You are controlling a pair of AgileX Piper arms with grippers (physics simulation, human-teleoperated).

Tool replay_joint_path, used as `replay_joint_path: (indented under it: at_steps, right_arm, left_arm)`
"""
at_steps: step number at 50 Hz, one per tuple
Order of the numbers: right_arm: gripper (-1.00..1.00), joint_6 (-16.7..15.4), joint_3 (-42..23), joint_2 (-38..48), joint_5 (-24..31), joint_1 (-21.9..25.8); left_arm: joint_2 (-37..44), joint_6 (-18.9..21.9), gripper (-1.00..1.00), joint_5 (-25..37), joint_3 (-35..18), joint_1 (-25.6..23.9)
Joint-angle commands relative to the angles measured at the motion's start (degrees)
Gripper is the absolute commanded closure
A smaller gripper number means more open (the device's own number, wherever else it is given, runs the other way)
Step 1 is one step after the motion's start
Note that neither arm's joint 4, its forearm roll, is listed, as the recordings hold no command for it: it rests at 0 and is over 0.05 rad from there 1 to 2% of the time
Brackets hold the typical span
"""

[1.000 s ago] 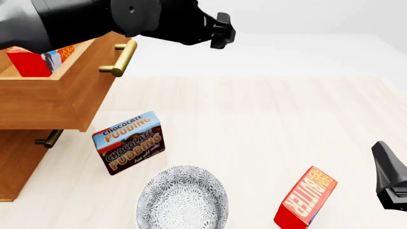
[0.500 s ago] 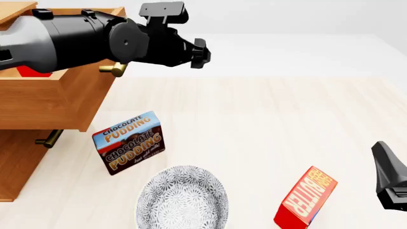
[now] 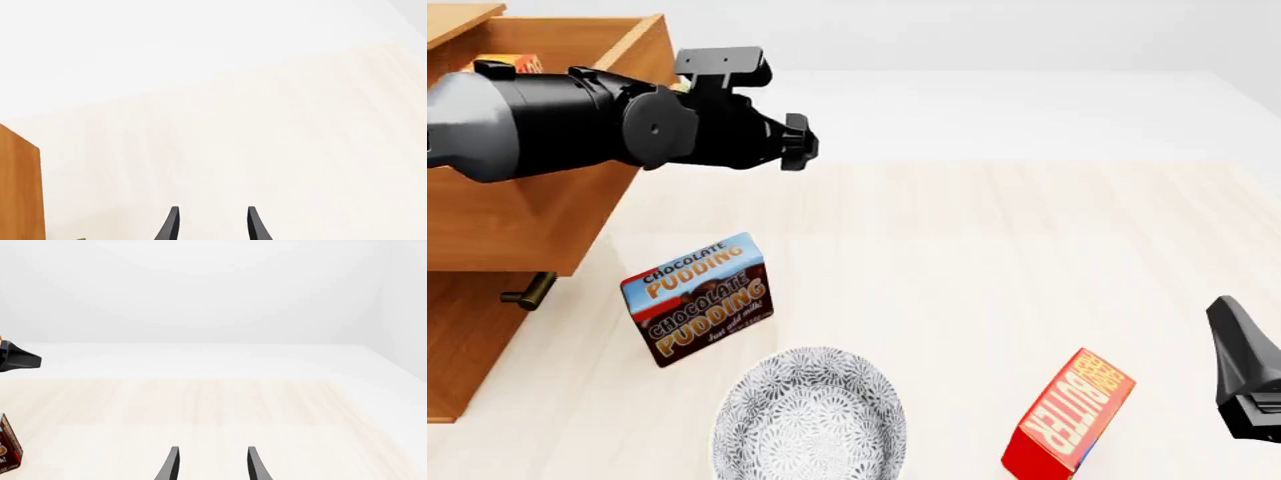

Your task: Put the butter at the front in the top drawer of the cabinet and close it.

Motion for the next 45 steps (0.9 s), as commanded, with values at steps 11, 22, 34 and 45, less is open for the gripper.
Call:
replay_joint_path:
  at_steps: [11, 22, 34, 45]
  right_arm:
    - [-1.00, 0.1, 0.0, 0.2, -0.1, 0.0]
    - [-1.00, 0.1, 0.0, 0.2, -0.1, 0.0]
    - [-1.00, 0.1, 0.0, 0.1, -0.1, 0.0]
    - [-1.00, 0.1, 0.0, 0.1, -0.1, 0.0]
  left_arm:
    - [-3.6, 0.6, -1.00, -0.7, 5.0, 5.1]
    - [-7.2, 1.9, -1.00, 0.1, 7.3, 8.6]
    - [-9.0, 4.6, -1.00, 2.0, 8.0, 12.4]
    - [-10.8, 5.9, -1.00, 2.0, 10.1, 16.3]
